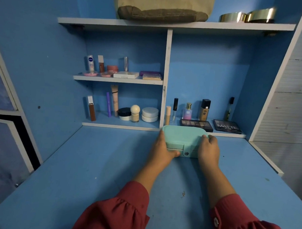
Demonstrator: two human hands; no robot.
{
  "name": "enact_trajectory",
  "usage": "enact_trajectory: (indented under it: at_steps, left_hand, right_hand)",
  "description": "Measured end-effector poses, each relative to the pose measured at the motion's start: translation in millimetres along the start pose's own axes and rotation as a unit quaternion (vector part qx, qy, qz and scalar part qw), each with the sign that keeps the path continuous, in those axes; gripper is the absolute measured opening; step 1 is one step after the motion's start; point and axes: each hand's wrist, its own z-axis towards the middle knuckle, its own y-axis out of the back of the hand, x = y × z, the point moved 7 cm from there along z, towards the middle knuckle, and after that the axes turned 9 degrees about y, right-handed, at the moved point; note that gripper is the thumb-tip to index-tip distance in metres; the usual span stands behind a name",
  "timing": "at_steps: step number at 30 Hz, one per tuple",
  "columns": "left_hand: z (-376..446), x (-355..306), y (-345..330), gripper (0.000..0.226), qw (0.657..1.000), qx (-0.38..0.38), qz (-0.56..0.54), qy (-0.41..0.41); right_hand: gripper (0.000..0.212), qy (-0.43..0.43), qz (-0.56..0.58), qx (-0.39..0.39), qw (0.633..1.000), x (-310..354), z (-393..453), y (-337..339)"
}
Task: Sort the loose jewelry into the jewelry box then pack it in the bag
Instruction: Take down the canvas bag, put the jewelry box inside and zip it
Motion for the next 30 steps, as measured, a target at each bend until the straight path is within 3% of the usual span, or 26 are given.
enact_trajectory:
  at_steps: [4,10,15,24,30]
  left_hand:
    - [-6,-2,4,0.091,0.999,0.017,0.005,0.032]
    - [-12,-18,37,0.073,0.999,-0.049,0.000,0.010]
    - [5,-70,95,0.069,0.991,-0.125,0.001,-0.051]
    - [35,-209,207,0.062,0.949,-0.246,0.070,-0.185]
    - [63,-257,260,0.051,0.899,-0.355,0.148,-0.208]
  right_hand:
    - [0.060,0.060,-0.043,-0.014,0.997,12,-9,-3]
    - [0.047,0.198,-0.177,-0.022,0.964,53,-27,-13]
    - [0.049,0.257,-0.119,0.001,0.959,118,-21,-29]
    - [0.051,0.297,0.046,0.014,0.954,289,26,-16]
    - [0.030,0.295,0.045,-0.013,0.954,354,64,-6]
